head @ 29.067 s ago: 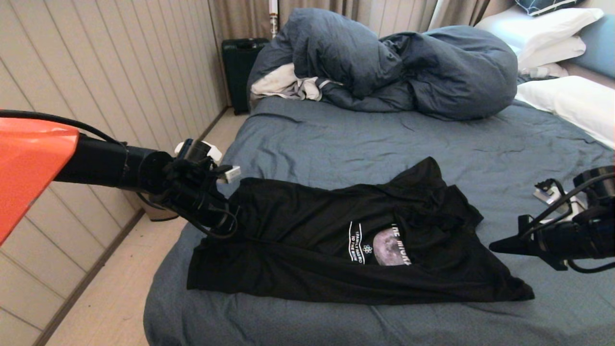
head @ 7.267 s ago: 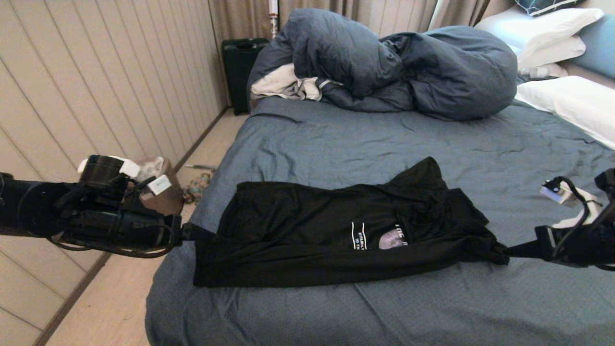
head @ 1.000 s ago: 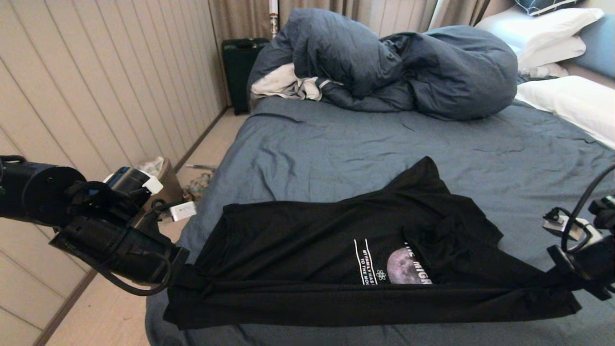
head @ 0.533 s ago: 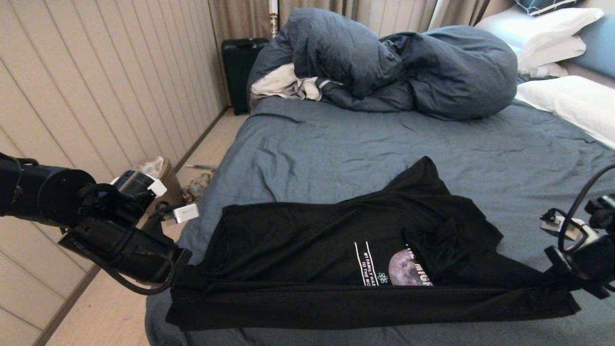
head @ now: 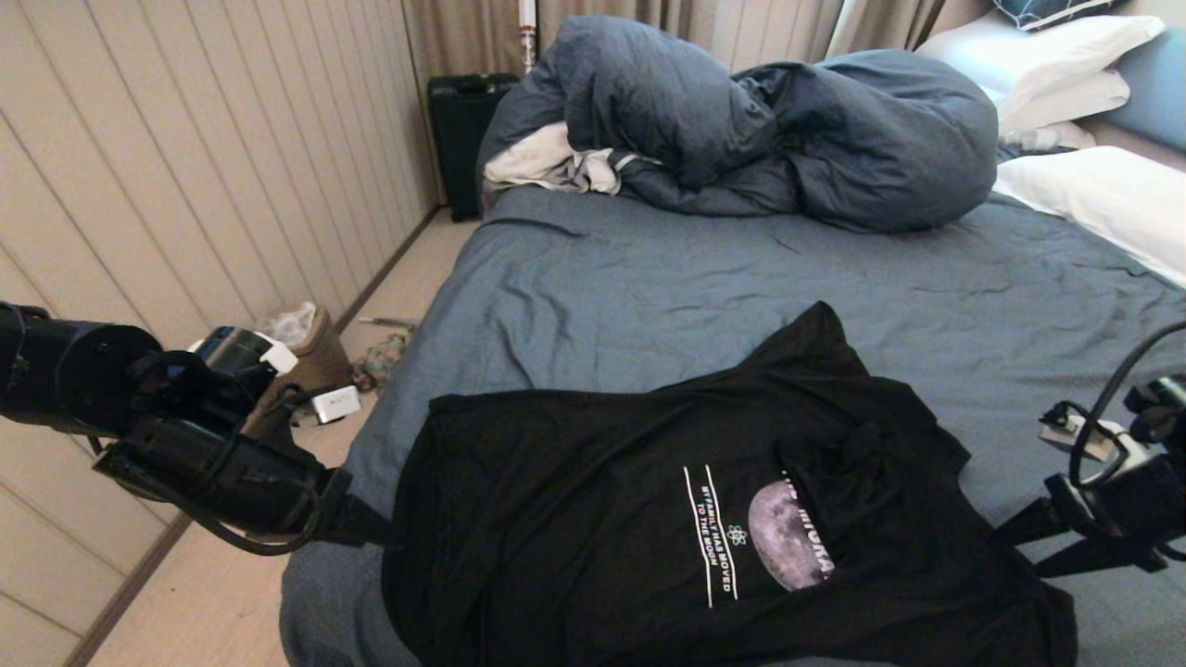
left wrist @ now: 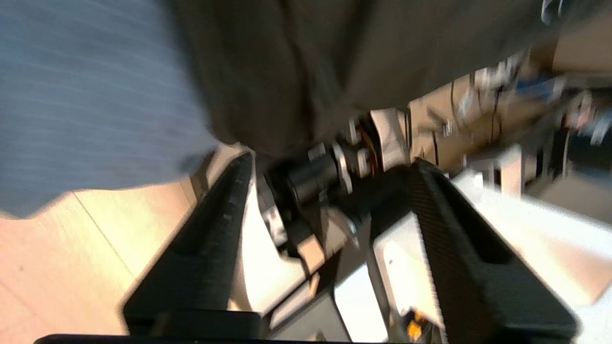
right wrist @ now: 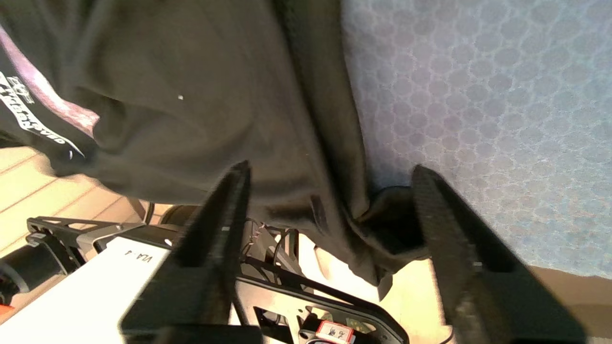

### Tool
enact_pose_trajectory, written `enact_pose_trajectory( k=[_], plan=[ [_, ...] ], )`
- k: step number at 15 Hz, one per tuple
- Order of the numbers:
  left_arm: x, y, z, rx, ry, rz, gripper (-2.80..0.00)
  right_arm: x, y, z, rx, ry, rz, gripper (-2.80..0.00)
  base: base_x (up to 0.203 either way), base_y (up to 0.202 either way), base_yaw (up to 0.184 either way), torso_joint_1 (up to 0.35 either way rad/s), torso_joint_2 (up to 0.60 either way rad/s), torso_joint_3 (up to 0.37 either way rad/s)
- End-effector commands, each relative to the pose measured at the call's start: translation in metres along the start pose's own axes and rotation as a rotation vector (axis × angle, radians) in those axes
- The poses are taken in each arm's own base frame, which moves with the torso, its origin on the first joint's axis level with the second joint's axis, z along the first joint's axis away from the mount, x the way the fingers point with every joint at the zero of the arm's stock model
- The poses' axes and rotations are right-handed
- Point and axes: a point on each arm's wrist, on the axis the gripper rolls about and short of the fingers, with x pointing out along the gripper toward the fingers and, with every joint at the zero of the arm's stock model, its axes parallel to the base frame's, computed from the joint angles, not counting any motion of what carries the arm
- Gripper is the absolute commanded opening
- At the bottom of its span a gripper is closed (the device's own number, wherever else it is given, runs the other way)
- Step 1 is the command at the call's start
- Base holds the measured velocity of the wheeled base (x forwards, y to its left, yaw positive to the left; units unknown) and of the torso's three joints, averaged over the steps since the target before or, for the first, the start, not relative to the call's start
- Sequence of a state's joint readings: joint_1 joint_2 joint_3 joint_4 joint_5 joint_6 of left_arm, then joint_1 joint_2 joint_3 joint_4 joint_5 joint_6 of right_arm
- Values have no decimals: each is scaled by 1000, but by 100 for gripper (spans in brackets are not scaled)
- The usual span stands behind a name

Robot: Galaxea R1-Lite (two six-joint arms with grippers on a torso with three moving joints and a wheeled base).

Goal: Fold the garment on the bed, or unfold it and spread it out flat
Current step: Fold the black T-shirt

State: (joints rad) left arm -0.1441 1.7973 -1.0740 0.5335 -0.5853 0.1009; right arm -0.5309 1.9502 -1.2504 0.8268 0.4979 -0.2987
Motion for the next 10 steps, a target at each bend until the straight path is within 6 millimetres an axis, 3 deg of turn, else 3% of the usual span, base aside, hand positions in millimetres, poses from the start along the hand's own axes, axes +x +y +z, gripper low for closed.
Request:
enact_pose_trajectory(
  k=[1, 3, 7, 10],
  plan=[
    [-14, 6, 3, -11, -61, 10, 0, -8, 2, 2, -10, -30, -3, 0, 0, 0, 0, 0, 0, 0],
    [-23, 3, 2, -5, -92, -3, 0, -25, 8, -1, -28, -83, -14, 0, 0, 0, 0, 0, 0, 0],
    [-19, -13, -2, 34, -61, -29, 0, -51, 34, -15, -90, -175, 10, 0, 0, 0, 0, 0, 0, 0],
    [-5, -34, -6, 76, 31, -63, 0, -39, 62, -26, -150, -110, 56, 0, 0, 0, 0, 0, 0, 0]
  ],
)
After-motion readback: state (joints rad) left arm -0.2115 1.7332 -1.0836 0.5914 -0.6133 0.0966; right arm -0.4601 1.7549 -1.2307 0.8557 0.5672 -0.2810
